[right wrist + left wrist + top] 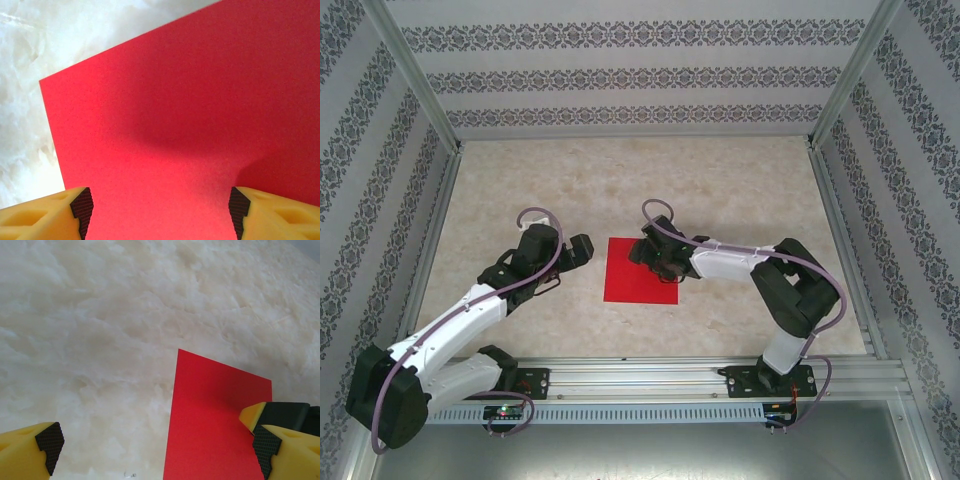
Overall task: Fold a paper plane with a square sheet of paper (pick it up from the middle)
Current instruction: Rotate the square sheet of paper at the center of the table.
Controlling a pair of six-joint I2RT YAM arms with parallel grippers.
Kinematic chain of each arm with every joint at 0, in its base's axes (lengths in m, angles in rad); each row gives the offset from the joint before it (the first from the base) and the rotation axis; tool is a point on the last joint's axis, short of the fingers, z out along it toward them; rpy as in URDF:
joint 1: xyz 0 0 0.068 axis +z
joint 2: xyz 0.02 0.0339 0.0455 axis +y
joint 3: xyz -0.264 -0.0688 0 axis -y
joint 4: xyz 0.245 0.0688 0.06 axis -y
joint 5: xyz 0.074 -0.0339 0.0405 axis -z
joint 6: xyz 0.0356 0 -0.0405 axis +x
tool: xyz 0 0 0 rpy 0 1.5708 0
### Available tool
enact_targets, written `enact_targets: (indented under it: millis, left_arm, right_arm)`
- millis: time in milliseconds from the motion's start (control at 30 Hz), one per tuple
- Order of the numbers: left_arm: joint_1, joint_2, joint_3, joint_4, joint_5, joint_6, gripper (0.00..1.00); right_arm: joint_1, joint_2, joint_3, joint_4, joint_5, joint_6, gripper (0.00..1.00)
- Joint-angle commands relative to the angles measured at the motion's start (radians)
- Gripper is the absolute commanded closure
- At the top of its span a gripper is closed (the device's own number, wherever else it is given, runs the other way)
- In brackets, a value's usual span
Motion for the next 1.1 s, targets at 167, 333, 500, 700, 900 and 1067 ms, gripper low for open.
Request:
enact_targets:
  millis: [167, 333, 500, 700, 900, 1067]
  left_arm:
    - [0.009, 0.007, 0.017, 0.030, 0.030, 0.037, 0.00]
    - [0.008, 0.022, 0.012, 0.045, 0.037, 0.041, 0.00]
    - [0.009, 0.052, 0.016, 0.039, 0.023, 0.037, 0.00]
    - [0.009, 0.078, 0.023, 0.043, 0.036, 0.011, 0.00]
    - [0.009, 0.062, 0.028, 0.012, 0.008, 0.022, 0.00]
    - [0.009, 0.065, 0.037, 0.000, 0.015, 0.038, 0.00]
  right_arm:
    - [0.012, -0.050, 0.227, -0.365, 0.096, -0.314, 0.23]
    - [0.022, 0.000, 0.198, -0.263, -0.083, -0.341, 0.27]
    - [0.030, 0.052, 0.175, -0.259, -0.107, -0.344, 0.28]
    - [0.024, 0.032, 0.037, -0.186, -0.133, -0.395, 0.27]
    - [0.000, 0.071, 0.044, -0.303, -0.118, -0.558, 0.28]
    - [-0.035, 0.035, 0.041, -0.320, -0.127, -0.646, 0.27]
